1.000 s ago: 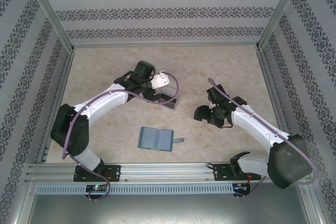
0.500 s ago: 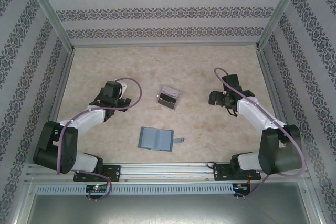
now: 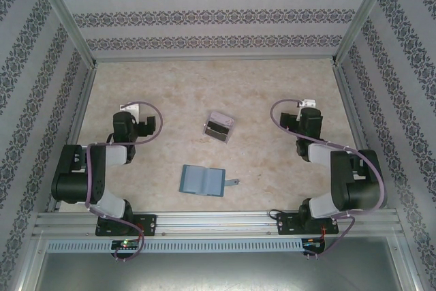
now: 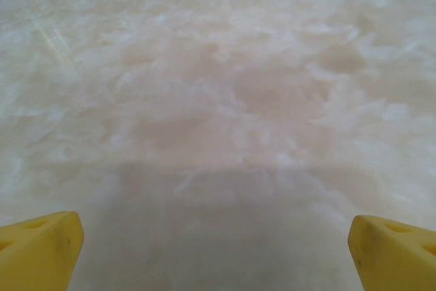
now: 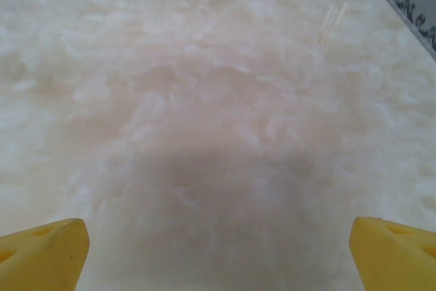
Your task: Take the credit cards out of the card holder
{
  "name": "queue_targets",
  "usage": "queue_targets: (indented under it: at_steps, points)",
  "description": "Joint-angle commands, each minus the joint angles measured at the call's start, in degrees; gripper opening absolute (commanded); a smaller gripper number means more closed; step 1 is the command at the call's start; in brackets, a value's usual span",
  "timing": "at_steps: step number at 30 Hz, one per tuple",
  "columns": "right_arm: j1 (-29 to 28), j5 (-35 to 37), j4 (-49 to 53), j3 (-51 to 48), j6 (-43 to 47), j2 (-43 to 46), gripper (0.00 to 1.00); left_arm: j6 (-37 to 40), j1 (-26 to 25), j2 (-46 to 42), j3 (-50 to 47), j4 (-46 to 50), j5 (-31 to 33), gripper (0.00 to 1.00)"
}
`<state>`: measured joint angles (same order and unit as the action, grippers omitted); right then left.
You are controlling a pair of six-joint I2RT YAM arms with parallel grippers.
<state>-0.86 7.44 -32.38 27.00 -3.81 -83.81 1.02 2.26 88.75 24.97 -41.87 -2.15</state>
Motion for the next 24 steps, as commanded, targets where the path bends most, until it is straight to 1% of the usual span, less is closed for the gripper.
queue_targets:
  at_steps: [1, 2, 3, 4, 5, 6, 7, 9, 14, 16, 21, 24]
  points:
    - [0.0, -5.9, -16.3, -3.9, 2.3, -2.2, 0.98, -1.7, 0.1, 2.3, -5.4, -17.1, -4.4, 1.00]
    - [0.1, -5.7, -22.7, -5.7, 1.9, -4.1, 0.98, -2.1, 0.1, 1.3, -5.1, -14.6, -3.1, 1.00]
    - [0.1, -5.4, -22.4, -5.5, 1.7, -4.3, 0.98, -2.3, 0.1, 1.8, -4.5, -14.2, -2.3, 1.00]
    - [0.1, -5.4, -18.8, -4.6, 2.0, -3.1, 0.98, -2.5, 0.1, 2.4, -3.7, -13.8, -1.5, 1.00]
    - [0.1, -5.6, -17.2, -4.3, 2.2, -2.6, 0.98, -2.3, -0.4, 1.8, -2.7, -10.9, -0.3, 1.00]
    - [0.1, -5.5, -18.9, -4.7, 2.1, -3.2, 0.98, -2.0, -0.9, 1.7, -2.5, -10.2, 0.6, 1.00]
    - [0.0, -5.3, -20.2, -5.1, 2.0, -3.5, 0.98, -1.7, -1.2, 2.3, -2.8, -12.0, 1.1, 1.00]
    - [-0.2, -5.1, -19.1, -5.2, 2.3, -2.6, 0.98, -1.8, -1.3, 1.8, -2.6, -10.6, 1.0, 1.00]
    - [-0.1, -5.3, -18.8, -5.0, 2.3, -2.7, 0.98, -1.5, -1.3, 2.0, -3.1, -12.4, 0.1, 1.00]
    - [-0.1, -5.2, -18.9, -4.9, 2.3, -2.9, 0.98, -1.4, -1.3, 1.9, -2.5, -10.5, 0.0, 1.00]
    - [0.0, -5.8, -18.3, -4.3, 2.2, -3.2, 0.98, -1.4, -1.2, 2.0, -2.7, -11.3, 0.0, 1.00]
    - [-0.1, -5.8, -20.8, -6.3, 2.6, -2.2, 0.98, -1.4, -1.3, 2.0, -2.6, -11.1, -0.1, 1.00]
